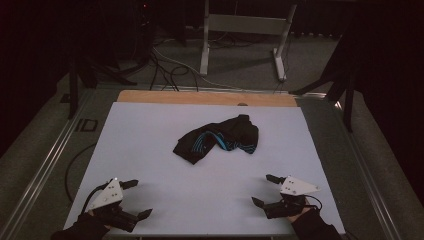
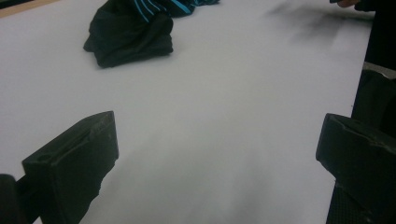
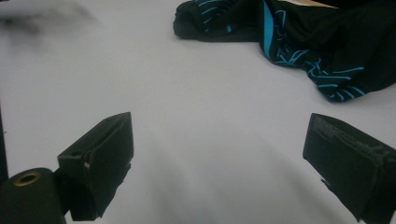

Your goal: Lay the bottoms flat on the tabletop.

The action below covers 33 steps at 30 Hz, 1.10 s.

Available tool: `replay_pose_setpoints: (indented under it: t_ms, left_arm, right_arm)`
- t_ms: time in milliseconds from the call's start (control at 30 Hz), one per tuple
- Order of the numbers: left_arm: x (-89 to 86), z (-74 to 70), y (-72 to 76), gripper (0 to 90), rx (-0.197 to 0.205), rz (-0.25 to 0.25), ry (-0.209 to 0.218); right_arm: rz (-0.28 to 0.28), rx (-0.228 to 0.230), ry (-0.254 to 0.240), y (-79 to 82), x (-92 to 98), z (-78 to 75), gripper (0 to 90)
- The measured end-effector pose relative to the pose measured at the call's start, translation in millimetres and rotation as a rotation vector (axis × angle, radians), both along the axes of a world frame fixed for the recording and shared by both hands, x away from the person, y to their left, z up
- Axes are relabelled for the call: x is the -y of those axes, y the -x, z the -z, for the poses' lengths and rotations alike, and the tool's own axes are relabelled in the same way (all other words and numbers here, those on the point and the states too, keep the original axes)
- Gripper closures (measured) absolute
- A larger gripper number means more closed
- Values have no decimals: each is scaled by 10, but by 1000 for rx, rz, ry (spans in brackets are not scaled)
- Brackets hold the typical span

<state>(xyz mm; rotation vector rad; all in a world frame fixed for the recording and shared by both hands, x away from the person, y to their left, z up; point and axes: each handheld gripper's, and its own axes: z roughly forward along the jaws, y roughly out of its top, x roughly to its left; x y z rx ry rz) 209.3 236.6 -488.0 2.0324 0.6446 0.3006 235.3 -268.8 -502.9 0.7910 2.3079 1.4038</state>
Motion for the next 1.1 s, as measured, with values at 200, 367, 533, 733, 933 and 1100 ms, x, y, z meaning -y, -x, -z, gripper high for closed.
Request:
replay_pose_setpoints:
  t_ms: [200, 367, 533, 733, 933, 1100]
  left_arm:
    - [22, -2, -18, 0, -7, 16, 2]
    - [51, -19, -29, 0, -11, 42, 8]
    - [72, -43, -36, 1, -8, 62, 18]
    - [150, -96, -69, 0, -12, 106, 31]
    - [213, -187, -92, 0, -11, 136, 41]
    - [233, -220, -125, 0, -11, 143, 42]
  right_arm:
    - [-9, -11, 15, 14, -13, 8, 87]
    - [-23, -18, 27, 33, -23, 1, 87]
    - [-27, -29, 38, 48, -47, -9, 90]
    - [-37, -30, 41, 92, -91, -94, 90]
    - [-50, -24, 16, 123, -124, -201, 90]
    - [-42, -20, 18, 123, -150, -291, 90]
